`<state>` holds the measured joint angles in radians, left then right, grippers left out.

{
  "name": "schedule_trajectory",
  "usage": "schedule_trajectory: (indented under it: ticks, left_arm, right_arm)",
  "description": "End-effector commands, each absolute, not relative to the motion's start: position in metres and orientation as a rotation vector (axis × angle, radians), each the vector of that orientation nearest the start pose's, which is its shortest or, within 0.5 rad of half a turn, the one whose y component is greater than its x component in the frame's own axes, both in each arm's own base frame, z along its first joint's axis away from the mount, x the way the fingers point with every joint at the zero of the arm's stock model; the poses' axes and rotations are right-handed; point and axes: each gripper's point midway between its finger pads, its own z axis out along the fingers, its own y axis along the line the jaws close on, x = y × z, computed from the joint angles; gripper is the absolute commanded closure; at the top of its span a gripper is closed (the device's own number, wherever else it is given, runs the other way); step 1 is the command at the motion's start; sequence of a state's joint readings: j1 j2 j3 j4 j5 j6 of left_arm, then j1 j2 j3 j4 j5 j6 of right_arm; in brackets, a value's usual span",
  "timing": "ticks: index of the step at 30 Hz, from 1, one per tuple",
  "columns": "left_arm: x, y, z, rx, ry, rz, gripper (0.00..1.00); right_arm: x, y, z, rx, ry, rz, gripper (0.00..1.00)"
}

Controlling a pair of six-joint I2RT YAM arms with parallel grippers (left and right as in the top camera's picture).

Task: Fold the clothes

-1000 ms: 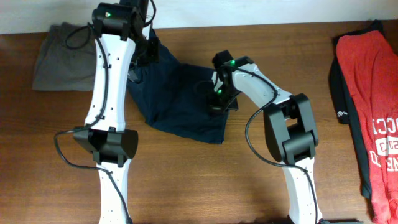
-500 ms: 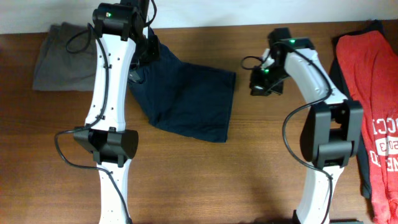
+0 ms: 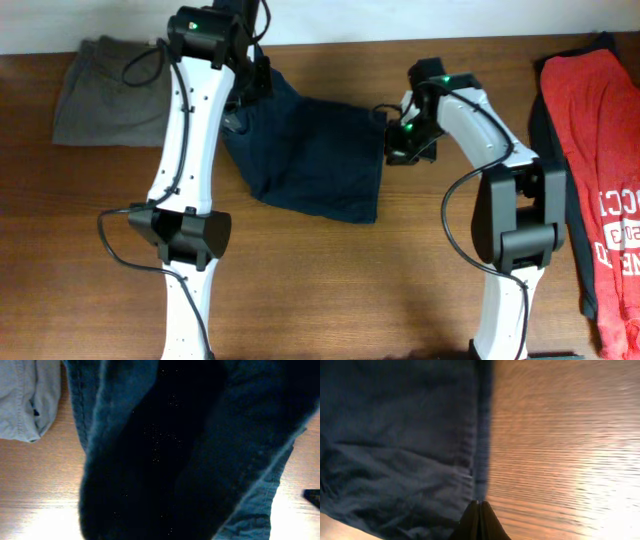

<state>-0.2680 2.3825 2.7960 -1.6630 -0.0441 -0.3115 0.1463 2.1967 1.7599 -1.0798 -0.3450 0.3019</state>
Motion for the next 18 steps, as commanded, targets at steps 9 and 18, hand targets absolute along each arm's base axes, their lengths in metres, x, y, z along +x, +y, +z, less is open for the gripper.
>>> schedule_trajectory:
  ticks: [9, 18]
  left_arm:
    - [0.469, -0.104, 0.240, -0.117, 2.755, 0.048, 0.99]
    - [0.473, -0.084, 0.241, -0.106, 2.737, 0.148, 0.99]
  right_arm:
    - [0.421, 0.099, 0.021, 0.284, 3.128, 0.373, 0.96]
    - [0.419, 0.112, 0.011, 0.248, 3.126, 0.375, 0.96]
